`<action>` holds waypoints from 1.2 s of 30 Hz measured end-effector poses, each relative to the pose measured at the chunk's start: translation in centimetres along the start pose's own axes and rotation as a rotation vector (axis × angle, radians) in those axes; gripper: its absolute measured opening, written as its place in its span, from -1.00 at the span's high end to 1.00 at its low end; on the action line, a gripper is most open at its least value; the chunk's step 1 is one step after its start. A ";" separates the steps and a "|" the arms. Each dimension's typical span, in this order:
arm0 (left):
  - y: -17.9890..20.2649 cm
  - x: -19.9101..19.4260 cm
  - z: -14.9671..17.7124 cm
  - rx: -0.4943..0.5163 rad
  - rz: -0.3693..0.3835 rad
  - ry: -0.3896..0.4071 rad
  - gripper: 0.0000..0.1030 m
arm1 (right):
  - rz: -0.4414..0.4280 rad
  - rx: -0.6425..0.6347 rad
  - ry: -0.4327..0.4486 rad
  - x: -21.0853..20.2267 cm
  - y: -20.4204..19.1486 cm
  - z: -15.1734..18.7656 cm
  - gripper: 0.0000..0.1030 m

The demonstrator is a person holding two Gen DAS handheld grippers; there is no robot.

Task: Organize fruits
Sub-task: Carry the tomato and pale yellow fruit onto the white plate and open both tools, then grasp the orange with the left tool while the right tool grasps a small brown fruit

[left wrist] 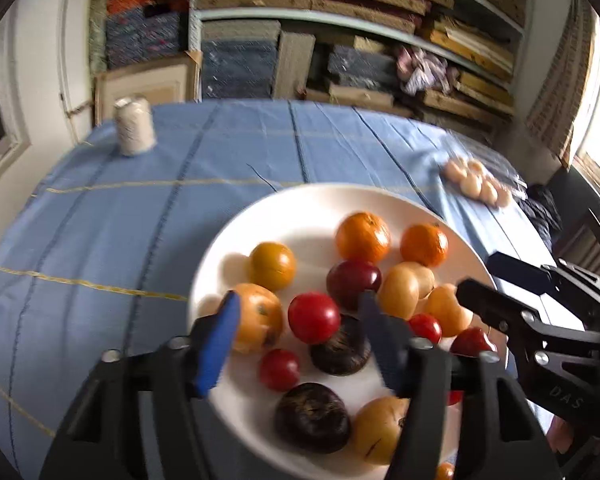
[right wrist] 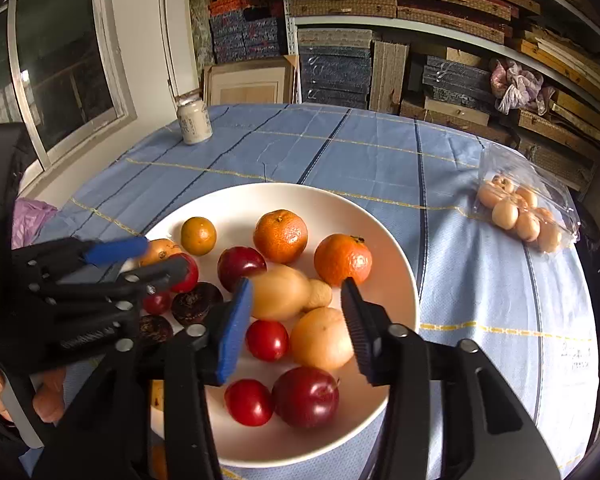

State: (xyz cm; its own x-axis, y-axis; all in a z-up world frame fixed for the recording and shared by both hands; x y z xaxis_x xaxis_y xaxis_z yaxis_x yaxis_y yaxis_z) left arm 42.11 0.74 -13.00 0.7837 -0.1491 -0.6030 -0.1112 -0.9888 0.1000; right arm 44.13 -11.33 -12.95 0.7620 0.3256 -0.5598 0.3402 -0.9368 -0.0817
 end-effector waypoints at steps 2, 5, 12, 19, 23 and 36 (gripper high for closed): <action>-0.1 -1.5 0.0 -0.008 0.012 0.014 -0.28 | 0.002 0.014 0.012 -1.3 0.3 0.3 0.04; -0.2 -4.0 0.6 0.000 0.019 0.037 -0.34 | -0.006 0.012 0.026 -4.0 -0.2 1.2 0.03; -0.3 -8.4 5.1 0.023 -0.008 0.031 -0.41 | -0.087 -0.007 0.000 -10.3 -4.6 8.1 -0.26; -0.3 -9.8 9.3 0.008 0.000 -0.021 -0.41 | -0.112 -0.010 -0.103 -9.6 -8.2 14.2 -0.06; -0.2 -10.3 10.8 0.014 0.001 -0.037 -0.41 | -0.112 0.001 -0.125 -8.2 -9.0 15.3 0.13; 2.0 -10.4 11.3 0.098 0.009 -0.048 -0.41 | -0.098 0.035 -0.105 -8.8 -7.7 14.8 0.46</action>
Point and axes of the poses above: each gripper's, at about its wrist camera, not at the fingertips, and x roughly the way its jaws point, y to its right, z to its underside, the point moved 10 cm from there along x, roughly the way its jaws point, and after that the axes turned 8 degrees about y, right-handed, at the moved point
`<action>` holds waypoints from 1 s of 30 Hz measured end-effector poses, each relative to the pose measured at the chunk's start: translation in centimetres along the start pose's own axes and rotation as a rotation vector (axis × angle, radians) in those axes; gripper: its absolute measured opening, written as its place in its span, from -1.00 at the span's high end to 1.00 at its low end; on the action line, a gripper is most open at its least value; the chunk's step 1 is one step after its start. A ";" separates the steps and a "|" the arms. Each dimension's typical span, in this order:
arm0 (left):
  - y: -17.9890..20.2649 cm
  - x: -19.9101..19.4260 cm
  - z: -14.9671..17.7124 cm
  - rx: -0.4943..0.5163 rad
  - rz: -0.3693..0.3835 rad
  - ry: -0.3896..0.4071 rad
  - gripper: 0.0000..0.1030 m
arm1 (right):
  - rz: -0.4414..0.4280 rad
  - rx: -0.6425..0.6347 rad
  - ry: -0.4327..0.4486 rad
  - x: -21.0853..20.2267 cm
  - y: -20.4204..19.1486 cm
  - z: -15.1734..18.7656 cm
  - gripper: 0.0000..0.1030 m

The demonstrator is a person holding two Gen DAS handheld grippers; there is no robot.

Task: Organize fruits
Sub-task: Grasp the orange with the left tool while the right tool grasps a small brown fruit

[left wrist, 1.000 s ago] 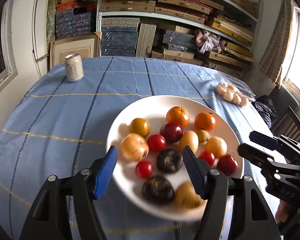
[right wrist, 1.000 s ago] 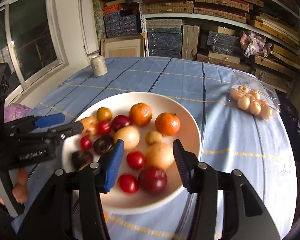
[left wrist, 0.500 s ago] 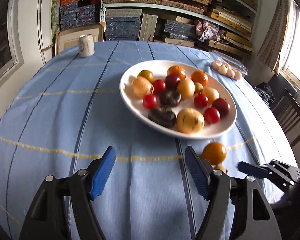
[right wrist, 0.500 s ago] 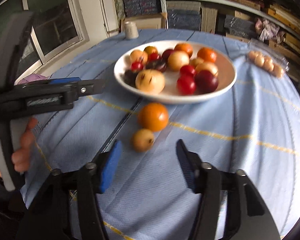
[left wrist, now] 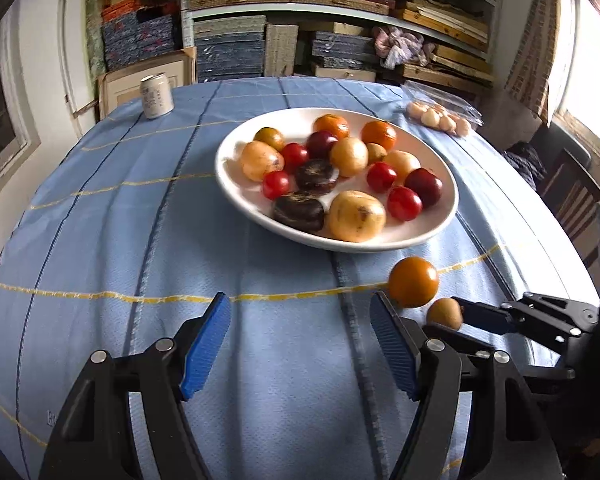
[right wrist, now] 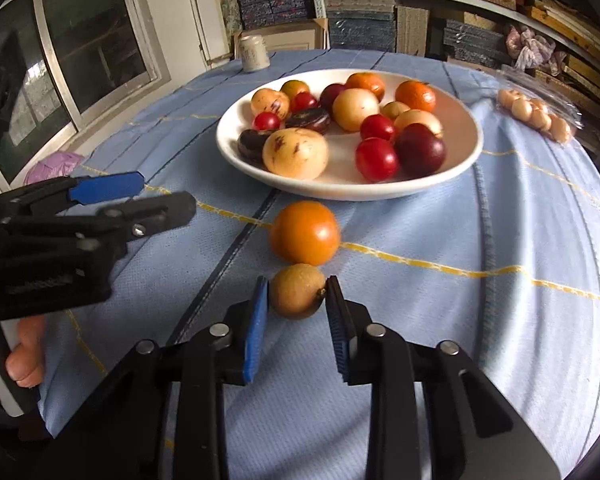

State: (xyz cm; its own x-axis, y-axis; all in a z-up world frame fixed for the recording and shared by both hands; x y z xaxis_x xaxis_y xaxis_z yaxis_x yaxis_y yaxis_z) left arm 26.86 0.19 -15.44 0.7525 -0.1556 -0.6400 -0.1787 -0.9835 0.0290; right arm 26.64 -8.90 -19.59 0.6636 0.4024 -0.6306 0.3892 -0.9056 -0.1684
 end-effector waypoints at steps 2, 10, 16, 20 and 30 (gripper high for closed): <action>1.4 0.2 -0.2 0.033 0.005 0.001 -0.41 | 0.007 0.023 0.028 -1.6 1.1 0.1 0.46; 6.7 2.2 0.0 0.115 0.033 -0.021 -0.41 | 0.060 0.185 0.117 -5.6 7.4 0.9 0.45; 7.5 3.4 0.9 0.138 0.010 -0.045 -0.41 | 0.039 0.173 0.120 -5.6 7.2 1.4 0.45; 7.2 3.5 1.0 0.133 0.000 -0.046 -0.41 | 0.020 0.164 0.135 -5.8 6.7 1.4 0.45; 7.9 3.6 1.7 0.145 0.000 -0.046 -0.41 | 0.018 0.157 0.147 -6.1 6.4 1.3 0.45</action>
Point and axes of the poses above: each gripper's, at about its wrist camera, not at the fingertips, and x roughly the way its jaws point, y to its right, z to its underside, the point moved 10 cm from there along x, roughly the way its jaws point, and after that the axes turned 8 degrees about y, right-handed, at the moved point
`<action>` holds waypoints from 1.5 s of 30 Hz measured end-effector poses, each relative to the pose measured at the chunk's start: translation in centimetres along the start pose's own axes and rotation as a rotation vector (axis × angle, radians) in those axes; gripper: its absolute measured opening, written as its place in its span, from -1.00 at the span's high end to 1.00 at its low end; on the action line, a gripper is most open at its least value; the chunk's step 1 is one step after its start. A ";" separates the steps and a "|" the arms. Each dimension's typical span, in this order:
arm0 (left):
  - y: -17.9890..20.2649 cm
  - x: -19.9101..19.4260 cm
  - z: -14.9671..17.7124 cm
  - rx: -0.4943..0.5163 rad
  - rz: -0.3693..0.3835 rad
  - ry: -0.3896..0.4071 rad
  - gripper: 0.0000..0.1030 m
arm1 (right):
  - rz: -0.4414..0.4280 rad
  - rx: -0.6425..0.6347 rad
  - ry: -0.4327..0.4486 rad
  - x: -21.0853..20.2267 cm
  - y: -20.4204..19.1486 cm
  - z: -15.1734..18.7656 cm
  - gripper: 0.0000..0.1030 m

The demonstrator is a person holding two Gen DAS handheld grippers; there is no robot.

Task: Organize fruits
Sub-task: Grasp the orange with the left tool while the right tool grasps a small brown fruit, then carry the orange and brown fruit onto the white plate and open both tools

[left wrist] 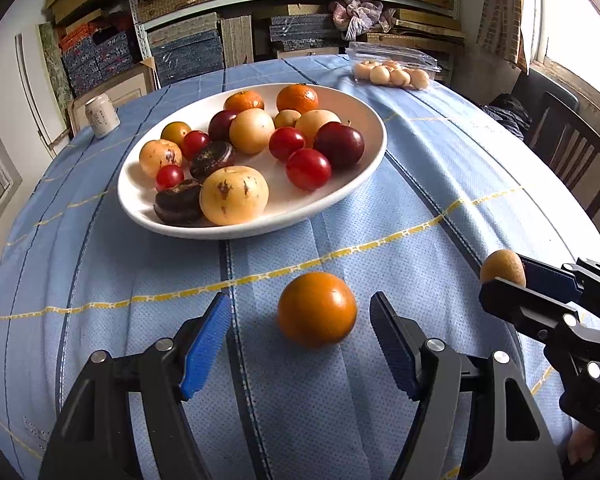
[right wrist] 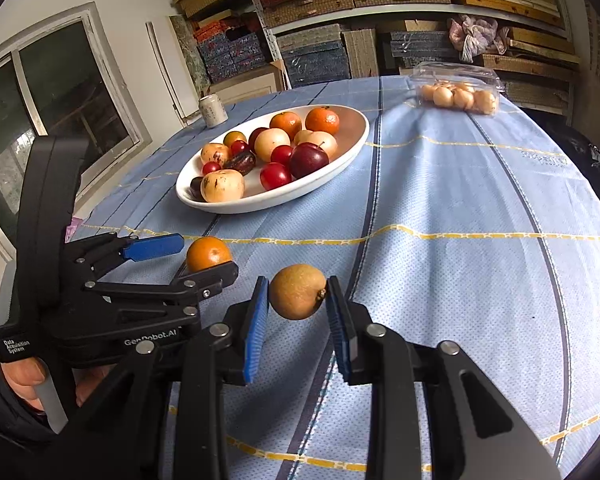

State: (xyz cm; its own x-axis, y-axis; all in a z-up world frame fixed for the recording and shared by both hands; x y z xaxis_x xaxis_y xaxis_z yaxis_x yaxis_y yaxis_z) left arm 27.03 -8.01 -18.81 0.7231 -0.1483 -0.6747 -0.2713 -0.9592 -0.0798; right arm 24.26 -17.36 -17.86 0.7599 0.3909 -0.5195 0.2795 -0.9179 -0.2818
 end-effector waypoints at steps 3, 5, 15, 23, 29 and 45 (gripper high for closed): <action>0.0 0.1 -0.2 -0.003 0.001 0.002 -0.41 | 0.001 0.001 0.003 -0.1 0.0 0.1 0.45; 0.0 0.1 -0.2 -0.003 0.000 0.003 -0.41 | 0.002 0.003 0.003 -0.1 0.1 0.1 0.45; -0.2 0.3 -0.1 -0.013 0.001 0.001 -0.41 | 0.004 0.006 0.004 -0.1 0.1 0.1 0.45; -0.3 0.5 0.0 -0.016 0.005 -0.002 -0.41 | 0.003 0.007 0.005 -0.1 0.1 0.1 0.45; -0.3 0.6 0.0 -0.017 0.005 -0.001 -0.41 | 0.002 0.008 0.005 -0.2 0.1 0.1 0.45; 0.1 0.7 0.2 -0.027 0.034 -0.008 0.23 | 0.002 0.009 0.004 -0.1 0.2 0.1 0.45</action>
Point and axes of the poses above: each gripper's, at about its wrist camera, not at the fingertips, and x roughly the way its jaws point, y to its right, z to its underside, the point moved 10 cm from there along x, roughly the way its jaws point, and after that the axes turned 8 degrees about y, right-handed, at the moved point
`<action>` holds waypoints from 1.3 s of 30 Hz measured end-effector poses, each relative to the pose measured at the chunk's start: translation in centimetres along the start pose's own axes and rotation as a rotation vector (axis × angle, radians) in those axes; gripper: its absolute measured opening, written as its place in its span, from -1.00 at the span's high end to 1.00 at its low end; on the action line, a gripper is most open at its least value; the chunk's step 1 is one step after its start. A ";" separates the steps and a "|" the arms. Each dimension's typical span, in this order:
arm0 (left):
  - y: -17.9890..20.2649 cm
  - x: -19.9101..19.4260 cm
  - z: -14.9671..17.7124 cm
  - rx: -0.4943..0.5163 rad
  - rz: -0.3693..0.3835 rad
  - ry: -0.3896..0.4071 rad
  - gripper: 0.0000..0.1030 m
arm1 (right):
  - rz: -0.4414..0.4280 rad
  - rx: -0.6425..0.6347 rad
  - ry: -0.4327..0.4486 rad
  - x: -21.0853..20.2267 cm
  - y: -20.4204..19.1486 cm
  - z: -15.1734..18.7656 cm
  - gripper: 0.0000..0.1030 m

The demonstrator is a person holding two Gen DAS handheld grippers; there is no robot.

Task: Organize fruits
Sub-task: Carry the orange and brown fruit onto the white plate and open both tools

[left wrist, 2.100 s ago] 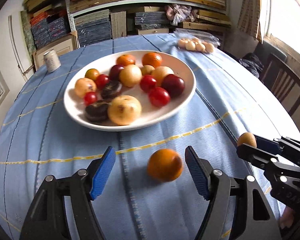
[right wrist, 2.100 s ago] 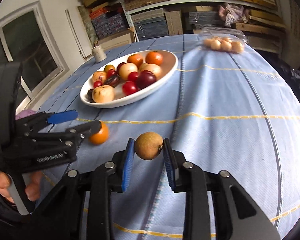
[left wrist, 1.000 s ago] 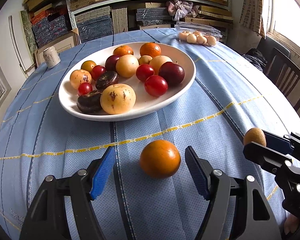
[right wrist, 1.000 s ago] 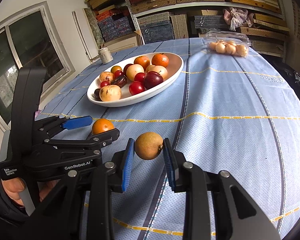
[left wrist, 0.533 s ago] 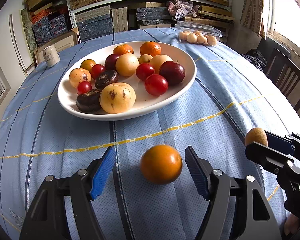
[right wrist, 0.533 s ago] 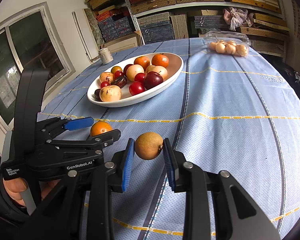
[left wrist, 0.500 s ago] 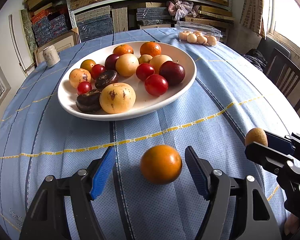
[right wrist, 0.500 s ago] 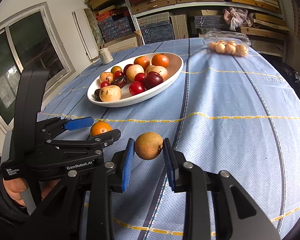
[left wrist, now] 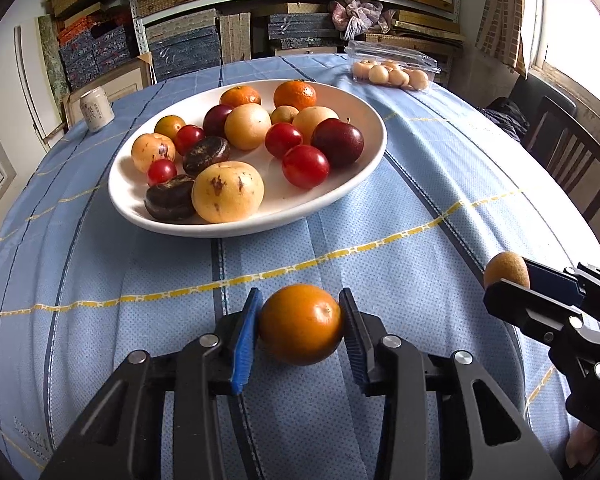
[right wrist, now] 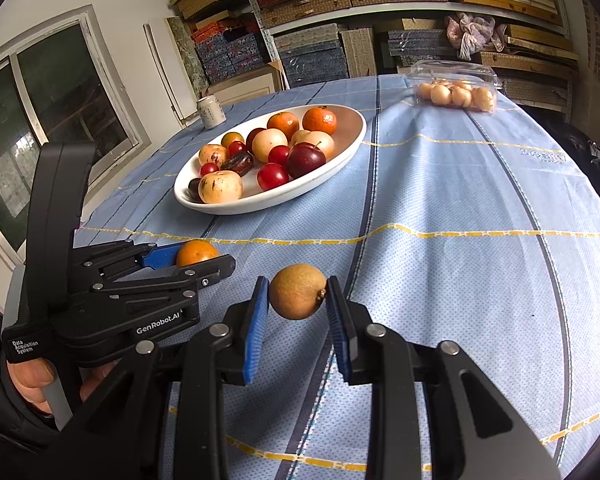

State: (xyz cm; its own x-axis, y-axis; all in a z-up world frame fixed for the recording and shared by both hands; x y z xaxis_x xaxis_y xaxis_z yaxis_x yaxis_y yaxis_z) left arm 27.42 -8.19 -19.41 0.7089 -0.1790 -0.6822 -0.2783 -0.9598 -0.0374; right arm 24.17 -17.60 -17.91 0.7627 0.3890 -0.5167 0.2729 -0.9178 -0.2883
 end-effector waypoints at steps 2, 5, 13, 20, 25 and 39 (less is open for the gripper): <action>0.0 0.0 0.0 -0.006 0.007 -0.001 0.23 | -0.001 0.002 -0.002 0.0 0.0 0.1 0.45; 0.0 -0.1 0.1 -0.004 0.009 -0.003 0.24 | -0.002 0.004 -0.003 0.1 0.1 0.1 0.45; -0.5 -1.1 0.2 -0.020 0.021 0.000 0.24 | -0.001 0.001 -0.002 0.1 0.1 0.1 0.45; -1.8 -3.1 -0.1 -0.042 0.024 0.026 0.24 | 0.006 -0.009 -0.002 0.2 0.0 0.2 0.45; -2.4 -4.3 -0.1 -0.051 0.033 0.041 0.24 | 0.011 -0.029 0.003 0.1 -0.4 0.2 0.45; -4.2 -3.4 -6.8 -0.081 0.037 0.083 0.24 | -0.028 -0.109 0.016 1.1 -1.8 -9.2 0.45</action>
State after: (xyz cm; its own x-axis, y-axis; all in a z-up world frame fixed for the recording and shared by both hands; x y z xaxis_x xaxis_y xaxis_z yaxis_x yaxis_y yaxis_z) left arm 30.55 -5.06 -11.95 0.7514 -0.2283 -0.6190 -0.2540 -0.9660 0.0480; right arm 29.89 -16.21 -10.58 0.7631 0.4139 -0.4964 0.3554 -0.9102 -0.2126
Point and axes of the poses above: each gripper's, at about its wrist camera, not at the fingertips, and x roughly the way its jaws point, y to its right, z to its underside, the point moved 10 cm from there along x, roughly the way its jaws point, and after that the axes turned 8 degrees about y, right-handed, at the moved point
